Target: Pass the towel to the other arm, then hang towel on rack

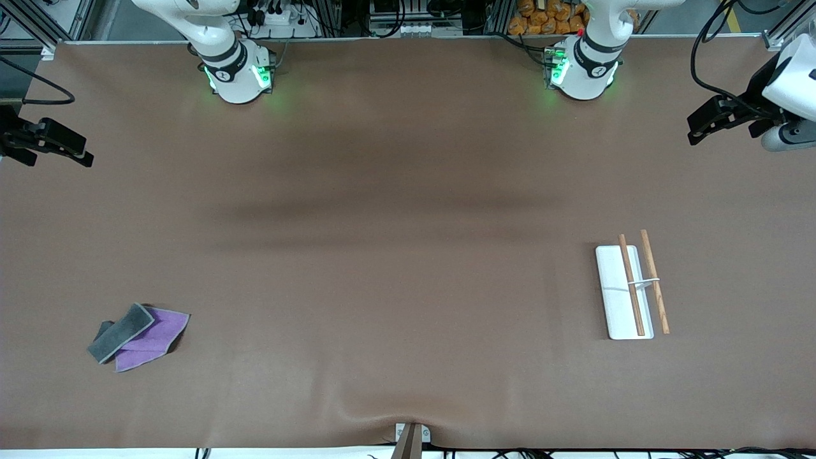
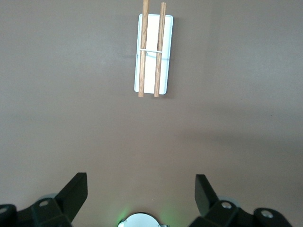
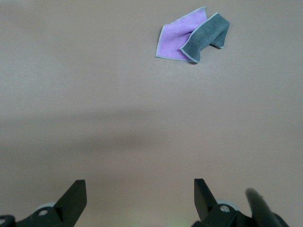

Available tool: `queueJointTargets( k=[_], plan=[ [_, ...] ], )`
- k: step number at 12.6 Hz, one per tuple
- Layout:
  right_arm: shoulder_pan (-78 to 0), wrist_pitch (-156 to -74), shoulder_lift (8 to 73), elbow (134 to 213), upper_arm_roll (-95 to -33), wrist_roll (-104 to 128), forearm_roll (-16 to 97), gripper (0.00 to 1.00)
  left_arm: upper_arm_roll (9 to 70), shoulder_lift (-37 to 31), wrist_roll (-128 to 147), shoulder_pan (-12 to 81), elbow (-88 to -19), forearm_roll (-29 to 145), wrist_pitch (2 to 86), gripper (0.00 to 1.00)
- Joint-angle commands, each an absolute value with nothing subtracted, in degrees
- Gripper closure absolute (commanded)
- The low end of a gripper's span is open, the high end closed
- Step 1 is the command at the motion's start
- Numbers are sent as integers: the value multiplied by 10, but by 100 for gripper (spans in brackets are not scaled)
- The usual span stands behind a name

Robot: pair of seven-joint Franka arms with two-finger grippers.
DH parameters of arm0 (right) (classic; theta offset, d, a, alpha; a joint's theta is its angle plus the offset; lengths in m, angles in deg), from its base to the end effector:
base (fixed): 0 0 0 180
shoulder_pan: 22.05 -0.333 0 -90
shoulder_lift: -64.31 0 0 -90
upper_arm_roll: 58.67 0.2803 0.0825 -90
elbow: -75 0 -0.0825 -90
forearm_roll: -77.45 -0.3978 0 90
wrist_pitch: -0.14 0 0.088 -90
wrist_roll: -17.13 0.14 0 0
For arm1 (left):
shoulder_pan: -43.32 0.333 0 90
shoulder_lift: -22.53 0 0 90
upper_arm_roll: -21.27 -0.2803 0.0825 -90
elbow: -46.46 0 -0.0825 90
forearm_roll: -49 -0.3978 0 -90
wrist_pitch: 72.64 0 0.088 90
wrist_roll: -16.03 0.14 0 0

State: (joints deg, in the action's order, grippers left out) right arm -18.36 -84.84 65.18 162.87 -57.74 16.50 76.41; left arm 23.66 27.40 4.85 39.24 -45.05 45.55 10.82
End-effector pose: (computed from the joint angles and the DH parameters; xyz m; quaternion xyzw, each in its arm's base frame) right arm 0.5537 -0.0240 0.5747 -0.9996 0.0180 0.0174 0.0094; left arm 0.5283 -0.0517 0.5806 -0.9982 -0.0438 0.0226 0.0356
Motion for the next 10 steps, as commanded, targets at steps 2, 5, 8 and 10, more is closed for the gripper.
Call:
queueJointTargets(
  k=[2,5,8,10],
  plan=[
    [-177,-851,639,1630,-575,164,764,0,235,267,57,393,-433,443,94,0],
    [-164,-888,601,1627,-575,164,770,0,232,267,57,394,-433,443,94,0],
    [-149,-966,537,1624,-575,157,773,0,229,267,57,397,-432,445,94,0],
    [-136,-1031,492,1623,-574,130,767,0,230,268,57,398,-432,447,94,0]
  ],
)
